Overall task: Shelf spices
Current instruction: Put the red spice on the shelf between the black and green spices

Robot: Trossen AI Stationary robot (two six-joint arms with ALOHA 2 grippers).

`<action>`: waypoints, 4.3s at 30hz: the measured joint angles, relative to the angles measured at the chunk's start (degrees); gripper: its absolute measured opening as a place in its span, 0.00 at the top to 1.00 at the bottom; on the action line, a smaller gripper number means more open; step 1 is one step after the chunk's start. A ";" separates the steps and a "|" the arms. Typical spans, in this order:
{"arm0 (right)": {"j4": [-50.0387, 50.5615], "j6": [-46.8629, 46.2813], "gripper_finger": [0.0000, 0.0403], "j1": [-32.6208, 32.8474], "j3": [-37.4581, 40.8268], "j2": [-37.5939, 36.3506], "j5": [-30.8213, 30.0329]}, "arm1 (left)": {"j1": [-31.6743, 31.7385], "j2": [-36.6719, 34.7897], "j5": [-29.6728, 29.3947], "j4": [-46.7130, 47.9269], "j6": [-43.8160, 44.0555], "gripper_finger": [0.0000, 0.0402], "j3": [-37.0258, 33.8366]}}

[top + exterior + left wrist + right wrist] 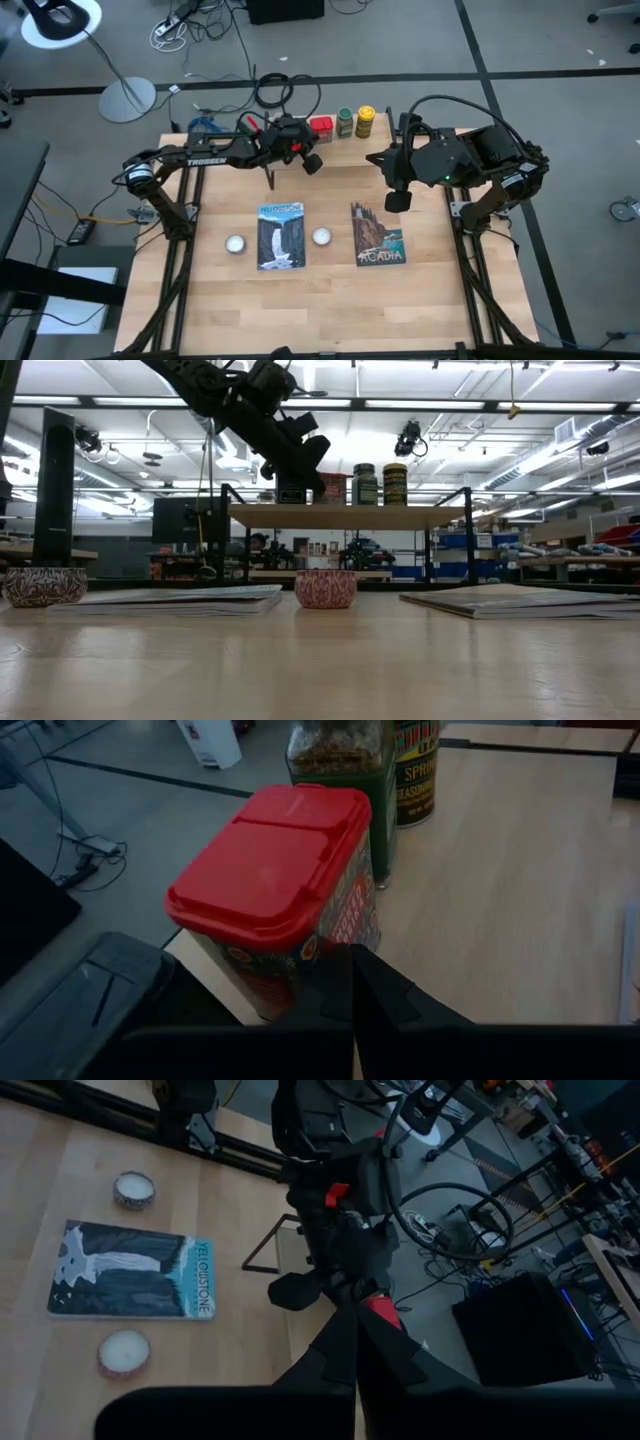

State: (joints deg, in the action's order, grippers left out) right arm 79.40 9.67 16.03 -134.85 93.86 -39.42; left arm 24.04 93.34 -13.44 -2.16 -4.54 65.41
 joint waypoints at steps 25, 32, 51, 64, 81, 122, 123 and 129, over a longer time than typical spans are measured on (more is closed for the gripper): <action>-0.04 -0.04 1.00 0.00 0.00 0.00 0.00 | -1.04 0.00 4.12 -0.86 -1.17 1.00 0.00; -0.04 -0.07 1.00 0.00 0.00 0.00 0.00 | -2.40 0.00 -3.76 8.21 -2.26 1.00 0.00; 0.24 -0.09 1.00 0.00 0.00 0.13 0.02 | 0.09 -2.78 -6.74 11.61 -2.88 1.00 0.00; 0.22 -0.56 1.00 0.01 0.00 0.22 0.02 | 1.84 -2.51 -6.26 11.09 -3.84 1.00 -1.18; 0.20 -0.57 1.00 -0.09 0.00 0.24 0.04 | 2.76 -2.49 -3.73 8.55 -4.37 1.00 -1.55; -54.59 11.23 1.00 -37.66 50.26 1.70 36.17 | 0.71 -31.19 -9.20 25.39 -5.78 1.00 -4.85; -55.78 11.23 1.00 -37.89 51.36 1.70 36.21 | 0.71 -31.19 -9.20 25.04 -5.76 1.00 -5.32; -63.53 11.33 1.00 -38.05 56.82 1.70 35.60 | 0.76 -31.17 -9.13 22.54 -5.68 1.00 -6.64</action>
State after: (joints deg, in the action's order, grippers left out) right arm 15.87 21.00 -22.02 -78.03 95.57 -3.82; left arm 24.80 62.17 -22.57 20.38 -10.22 58.76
